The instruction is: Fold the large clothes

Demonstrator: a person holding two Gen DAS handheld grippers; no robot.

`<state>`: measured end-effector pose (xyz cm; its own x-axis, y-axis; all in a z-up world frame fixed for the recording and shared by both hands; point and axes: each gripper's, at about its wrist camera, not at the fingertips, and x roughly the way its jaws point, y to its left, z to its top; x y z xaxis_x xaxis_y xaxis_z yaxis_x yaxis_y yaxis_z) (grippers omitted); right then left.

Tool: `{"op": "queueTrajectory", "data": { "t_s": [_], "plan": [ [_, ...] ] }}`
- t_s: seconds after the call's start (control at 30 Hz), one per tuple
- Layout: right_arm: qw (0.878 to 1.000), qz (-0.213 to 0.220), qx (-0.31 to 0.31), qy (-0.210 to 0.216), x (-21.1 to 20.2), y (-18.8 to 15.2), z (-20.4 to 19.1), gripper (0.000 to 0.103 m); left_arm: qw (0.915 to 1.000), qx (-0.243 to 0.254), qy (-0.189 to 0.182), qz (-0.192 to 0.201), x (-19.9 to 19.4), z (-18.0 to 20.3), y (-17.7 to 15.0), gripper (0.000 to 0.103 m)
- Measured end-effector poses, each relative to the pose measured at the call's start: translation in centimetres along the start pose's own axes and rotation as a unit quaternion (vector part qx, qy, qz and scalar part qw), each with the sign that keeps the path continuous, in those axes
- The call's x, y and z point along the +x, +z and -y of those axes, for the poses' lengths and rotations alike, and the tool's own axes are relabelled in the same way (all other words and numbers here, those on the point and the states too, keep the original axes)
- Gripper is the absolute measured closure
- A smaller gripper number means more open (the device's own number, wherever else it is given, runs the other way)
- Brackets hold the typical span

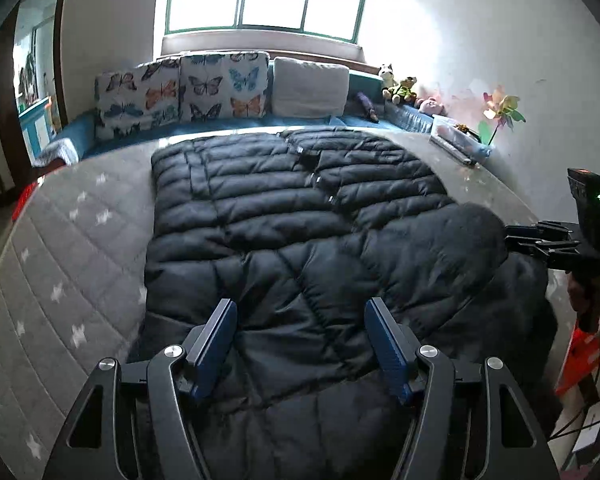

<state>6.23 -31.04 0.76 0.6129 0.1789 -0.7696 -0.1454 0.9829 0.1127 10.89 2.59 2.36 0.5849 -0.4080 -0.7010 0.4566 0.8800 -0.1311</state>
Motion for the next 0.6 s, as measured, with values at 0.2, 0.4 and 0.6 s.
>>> {"op": "queueTrajectory", "data": {
  "t_s": [0.2, 0.4, 0.6],
  "plan": [
    [0.999, 0.021, 0.014, 0.021, 1.3, -2.5, 0.8, 0.054, 0.9999, -0.010, 0.010, 0.005, 1.7, -0.5, -2.3, 0.033],
    [1.000, 0.019, -0.002, 0.011, 0.8, -2.2, 0.5, 0.054, 0.9997, -0.007, 0.021, 0.002, 2.3, -0.2, -2.6, 0.033],
    [0.999, 0.035, -0.004, 0.014, -1.1, 1.1, 0.0, 0.054, 0.9997, -0.004, 0.023, 0.008, 2.2, -0.3, -2.5, 0.033]
  ]
}}
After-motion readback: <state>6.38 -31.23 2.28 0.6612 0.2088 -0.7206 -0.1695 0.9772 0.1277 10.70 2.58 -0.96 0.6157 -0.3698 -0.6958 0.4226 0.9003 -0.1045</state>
